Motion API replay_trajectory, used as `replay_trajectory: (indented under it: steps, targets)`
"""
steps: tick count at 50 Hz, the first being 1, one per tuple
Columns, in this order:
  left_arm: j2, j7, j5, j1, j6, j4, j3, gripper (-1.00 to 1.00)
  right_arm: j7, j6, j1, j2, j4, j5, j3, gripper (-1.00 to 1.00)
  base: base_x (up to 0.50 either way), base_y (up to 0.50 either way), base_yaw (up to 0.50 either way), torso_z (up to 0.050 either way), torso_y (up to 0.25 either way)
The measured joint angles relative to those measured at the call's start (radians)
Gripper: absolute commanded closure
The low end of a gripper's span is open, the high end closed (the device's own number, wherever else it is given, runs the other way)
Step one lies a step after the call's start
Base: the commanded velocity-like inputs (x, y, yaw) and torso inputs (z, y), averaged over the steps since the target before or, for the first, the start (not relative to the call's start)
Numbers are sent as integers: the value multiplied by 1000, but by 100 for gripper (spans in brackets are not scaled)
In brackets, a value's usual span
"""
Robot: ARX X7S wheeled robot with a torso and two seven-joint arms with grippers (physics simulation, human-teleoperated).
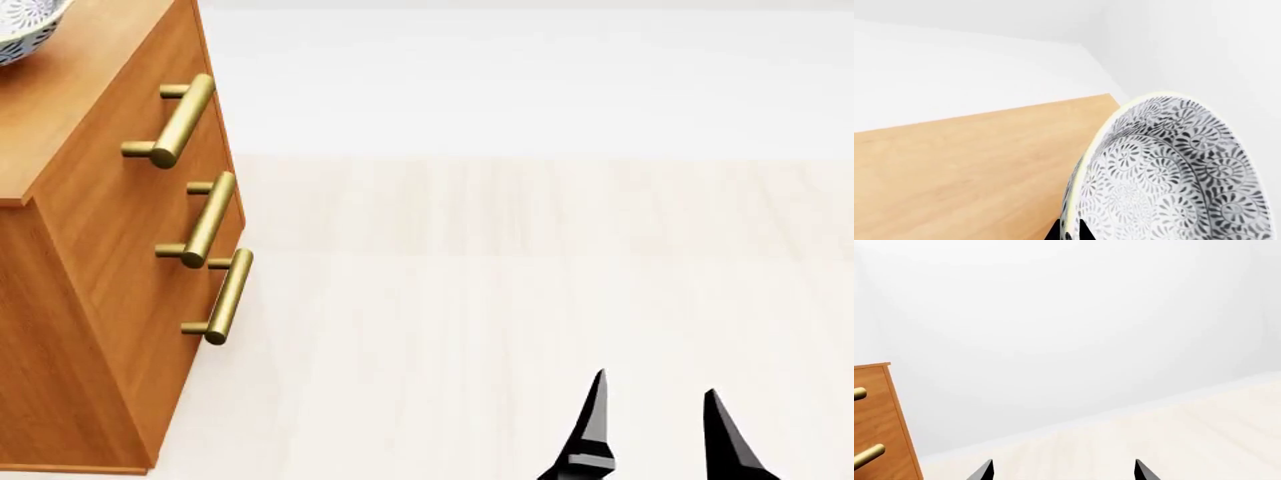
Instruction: Put the bowl on top of the cabinet.
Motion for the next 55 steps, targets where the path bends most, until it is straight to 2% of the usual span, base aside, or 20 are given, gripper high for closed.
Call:
replay_trajectory:
  steps: [1, 2, 31, 47, 55]
  targets:
    - [0, 2, 8, 0, -1, 0, -6, 100, 0, 0, 0, 0, 0, 0, 0, -100, 0, 0, 0, 0, 0]
    - [1, 3, 15, 0, -1, 0, -12, -100, 0, 0, 0, 0, 0, 0, 0, -100, 0, 0, 0, 0, 0]
    - [13, 13, 139, -23, -17, 19, -111, -100, 2, -2, -11, 6, -21, 2, -1, -100, 0, 0, 0, 0, 0]
    - [81, -6, 150, 42, -250, 361, -102, -100, 2, -11, -39, 20, -66, 7, -2, -100, 0, 0, 0, 0, 0]
    - [115, -25, 165, 73, -398, 576, -60, -100, -1, -20, -61, 29, -98, 9, -3, -100, 0, 0, 0, 0, 0]
